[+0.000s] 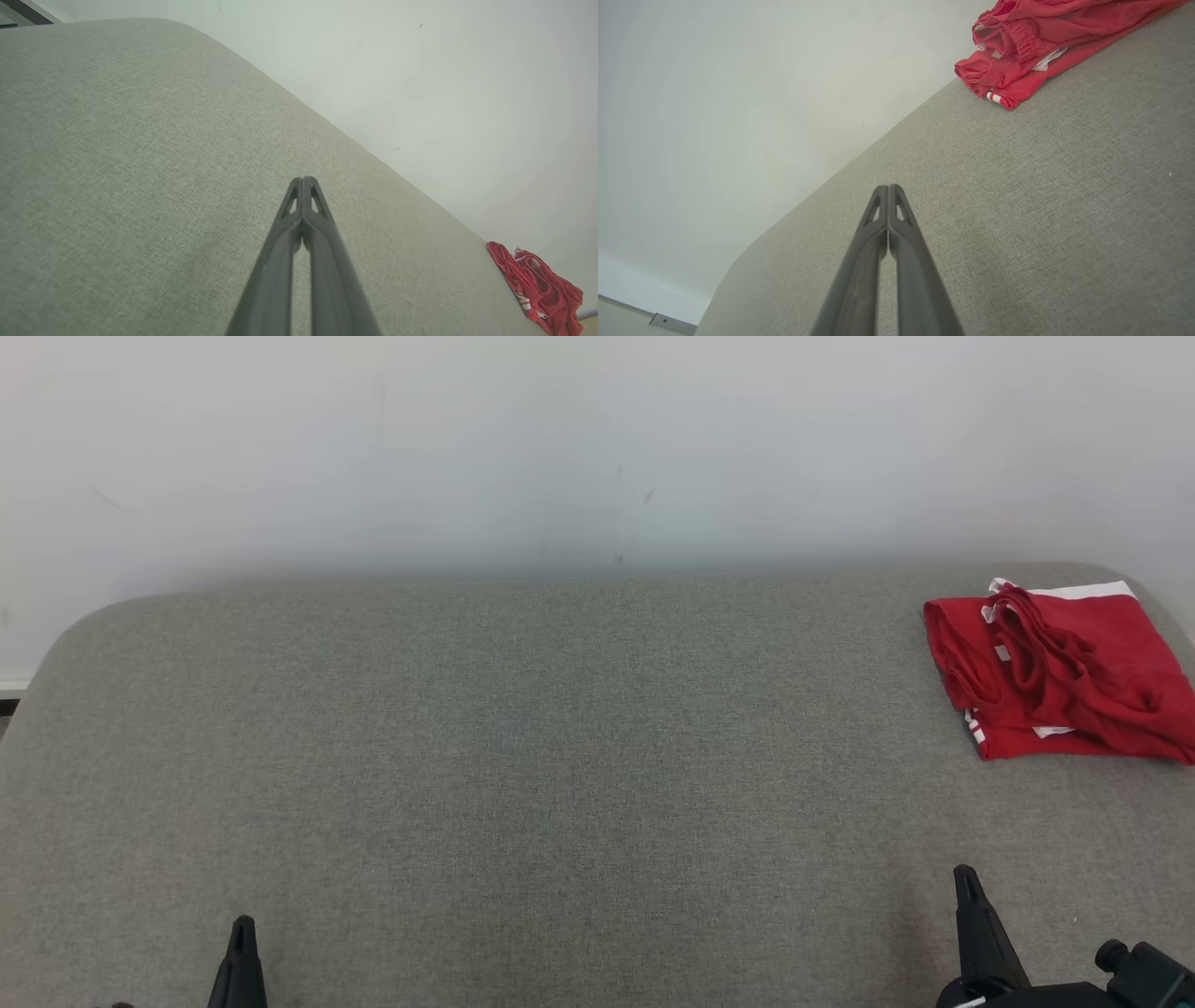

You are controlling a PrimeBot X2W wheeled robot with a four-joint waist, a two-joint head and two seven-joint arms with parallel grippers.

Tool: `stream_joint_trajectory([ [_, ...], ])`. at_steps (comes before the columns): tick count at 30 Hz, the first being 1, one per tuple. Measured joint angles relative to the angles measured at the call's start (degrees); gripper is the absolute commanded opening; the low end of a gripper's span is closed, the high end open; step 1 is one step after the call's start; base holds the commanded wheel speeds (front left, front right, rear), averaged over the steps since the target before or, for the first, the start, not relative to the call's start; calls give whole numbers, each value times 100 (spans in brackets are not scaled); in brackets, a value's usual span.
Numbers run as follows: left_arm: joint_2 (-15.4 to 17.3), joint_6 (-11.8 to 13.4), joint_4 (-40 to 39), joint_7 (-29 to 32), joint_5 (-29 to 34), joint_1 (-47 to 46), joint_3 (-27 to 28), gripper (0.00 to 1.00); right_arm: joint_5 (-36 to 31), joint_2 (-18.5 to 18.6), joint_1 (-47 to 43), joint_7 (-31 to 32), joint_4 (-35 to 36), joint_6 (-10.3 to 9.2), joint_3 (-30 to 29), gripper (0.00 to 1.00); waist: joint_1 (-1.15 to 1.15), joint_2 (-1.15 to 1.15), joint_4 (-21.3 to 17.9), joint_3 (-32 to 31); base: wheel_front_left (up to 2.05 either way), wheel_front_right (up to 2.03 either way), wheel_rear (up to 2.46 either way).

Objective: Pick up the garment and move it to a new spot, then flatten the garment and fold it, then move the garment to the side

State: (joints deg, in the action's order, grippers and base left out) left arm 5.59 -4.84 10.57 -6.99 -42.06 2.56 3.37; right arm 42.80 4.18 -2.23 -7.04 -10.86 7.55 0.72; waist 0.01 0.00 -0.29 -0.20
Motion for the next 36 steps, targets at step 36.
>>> stream_joint_trajectory([
  [36, -129, -121, 169, 661, -2458, -411, 152, 0, 2501, 7, 387, 581, -152, 0, -252, 0, 0, 0, 11, 15, 0, 0, 0],
])
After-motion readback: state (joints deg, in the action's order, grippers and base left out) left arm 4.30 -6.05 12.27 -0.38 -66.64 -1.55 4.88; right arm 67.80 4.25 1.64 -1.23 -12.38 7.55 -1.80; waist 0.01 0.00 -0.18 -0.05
